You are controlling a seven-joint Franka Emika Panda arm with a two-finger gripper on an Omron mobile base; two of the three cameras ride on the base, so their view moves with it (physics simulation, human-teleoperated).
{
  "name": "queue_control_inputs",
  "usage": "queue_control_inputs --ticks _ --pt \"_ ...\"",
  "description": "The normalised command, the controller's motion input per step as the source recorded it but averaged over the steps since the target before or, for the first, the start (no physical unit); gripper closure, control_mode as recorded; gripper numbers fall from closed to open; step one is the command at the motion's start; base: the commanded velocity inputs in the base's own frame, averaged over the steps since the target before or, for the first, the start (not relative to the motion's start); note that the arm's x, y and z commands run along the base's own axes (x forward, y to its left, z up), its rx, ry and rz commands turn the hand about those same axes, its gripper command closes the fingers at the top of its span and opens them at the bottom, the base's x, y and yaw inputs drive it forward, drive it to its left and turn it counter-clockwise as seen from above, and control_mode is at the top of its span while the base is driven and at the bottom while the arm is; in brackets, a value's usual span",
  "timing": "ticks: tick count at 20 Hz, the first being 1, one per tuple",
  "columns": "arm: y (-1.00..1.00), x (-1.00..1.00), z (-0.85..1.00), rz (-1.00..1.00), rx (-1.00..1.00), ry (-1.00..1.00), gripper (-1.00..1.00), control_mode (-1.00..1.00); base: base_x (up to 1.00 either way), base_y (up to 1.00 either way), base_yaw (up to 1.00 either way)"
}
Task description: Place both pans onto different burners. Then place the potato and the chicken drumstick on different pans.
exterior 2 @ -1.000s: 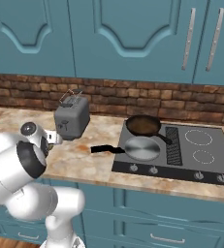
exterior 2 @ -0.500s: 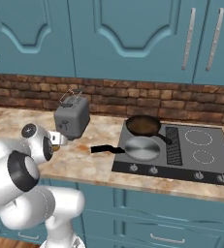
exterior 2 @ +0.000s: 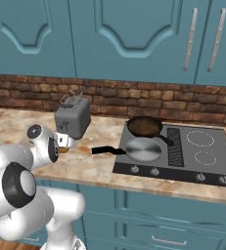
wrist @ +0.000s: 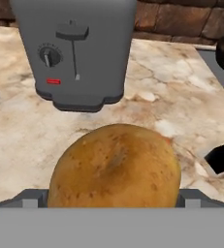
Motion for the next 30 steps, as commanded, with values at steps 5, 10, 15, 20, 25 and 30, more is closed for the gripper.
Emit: queue_control_inputs --ticks 5,10,15,20,25,30 --pt "-0.44 0.01 0.00 -0.08 0.00 0.00 1.00 -1.00 0.00 0.00 0.00" --pt "-0.44 0.06 0.04 -0.06 0.00 0.00 1.00 -1.00 0.00 0.00 0.00" --pt "-0.47 0.17 0.14 -0.08 0.00 0.00 1.00 -1.00 0.00 0.00 0.00" --pt "-0.45 0.32 0.02 -0.09 0.00 0.00 1.00 -1.00 0.00 0.00 0.00" --pt "-0.41 0.38 0.00 -0.06 0.00 0.01 1.00 -1.00 0.00 0.00 0.00" --pt "-0.42 0.31 0.01 -0.02 0.00 0.00 1.00 -1.00 0.00 0.00 0.00"
